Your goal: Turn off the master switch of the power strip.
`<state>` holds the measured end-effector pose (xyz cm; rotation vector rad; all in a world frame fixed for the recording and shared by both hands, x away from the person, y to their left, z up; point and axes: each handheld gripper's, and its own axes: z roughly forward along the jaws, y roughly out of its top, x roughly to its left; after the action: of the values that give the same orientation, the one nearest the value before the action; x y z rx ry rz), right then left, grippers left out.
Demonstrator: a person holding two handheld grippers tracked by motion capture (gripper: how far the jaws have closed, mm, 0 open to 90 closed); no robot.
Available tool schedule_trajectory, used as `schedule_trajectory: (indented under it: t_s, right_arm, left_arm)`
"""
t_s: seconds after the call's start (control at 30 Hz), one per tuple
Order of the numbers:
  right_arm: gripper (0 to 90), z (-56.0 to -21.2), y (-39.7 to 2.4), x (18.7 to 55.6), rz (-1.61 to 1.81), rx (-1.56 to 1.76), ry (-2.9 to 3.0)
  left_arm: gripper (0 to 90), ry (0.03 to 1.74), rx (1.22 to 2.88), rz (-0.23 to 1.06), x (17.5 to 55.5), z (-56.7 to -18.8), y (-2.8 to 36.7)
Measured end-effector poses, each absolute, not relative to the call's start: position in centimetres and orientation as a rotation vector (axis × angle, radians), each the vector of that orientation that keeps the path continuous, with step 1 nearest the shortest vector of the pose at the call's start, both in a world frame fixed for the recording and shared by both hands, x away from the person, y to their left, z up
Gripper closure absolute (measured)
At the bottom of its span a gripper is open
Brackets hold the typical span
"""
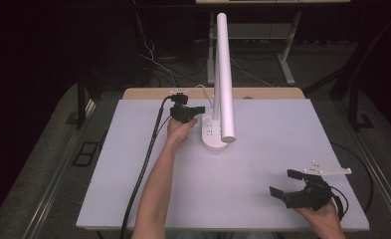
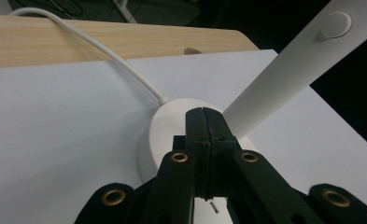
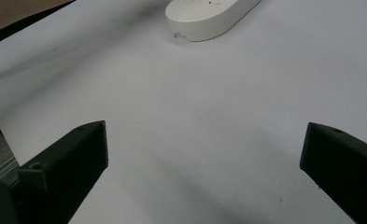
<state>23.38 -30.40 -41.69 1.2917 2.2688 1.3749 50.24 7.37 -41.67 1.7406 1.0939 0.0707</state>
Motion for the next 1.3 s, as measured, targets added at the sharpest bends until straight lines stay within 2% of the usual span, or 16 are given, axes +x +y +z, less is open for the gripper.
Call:
schedule_trajectory:
  t_s: [0.23,0.33,0.37,0.4,0.5,0.57,0.63,0.73,1.3]
  right_arm:
    - [0.3,-41.7,-30.6,23.5,1.377,1.306,2.264]
    - [0.3,-41.7,-30.5,23.4,1.377,1.305,2.263]
    - [0.3,-41.7,-30.5,23.4,1.377,1.298,2.263]
    - [0.3,-41.7,-30.5,23.4,1.377,1.298,2.263]
    - [0.3,-41.7,-30.4,23.4,1.376,1.298,2.258]
    - [0.3,-41.7,-30.4,23.5,1.376,1.297,2.253]
    - [0.3,-41.7,-30.5,23.5,1.375,1.301,2.251]
    - [0.3,-41.6,-30.5,23.5,1.377,1.304,2.246]
    - [0.3,-41.6,-30.3,23.5,1.371,1.296,2.252]
  left_arm:
    - [81.1,1.061,1.759,0.096,49.3,-40.0,8.3]
    - [66.1,1.043,1.772,0.111,48.7,-39.3,8.9]
    - [52.8,1.042,1.783,0.117,48.5,-39.1,9.1]
    - [52.8,1.039,1.785,0.122,48.3,-38.9,9.3]
    - [28.0,0.994,1.816,0.124,47.7,-38.3,10.2]
    - [15.4,0.983,1.807,0.11,47.3,-38.0,10.7]
    - [12.2,0.981,1.803,0.11,47.0,-37.8,11.3]
    - [1.2,0.961,1.814,0.087,46.4,-37.7,12.2]
    - [0.0,0.951,1.79,0.139,40.7,-37.4,17.0]
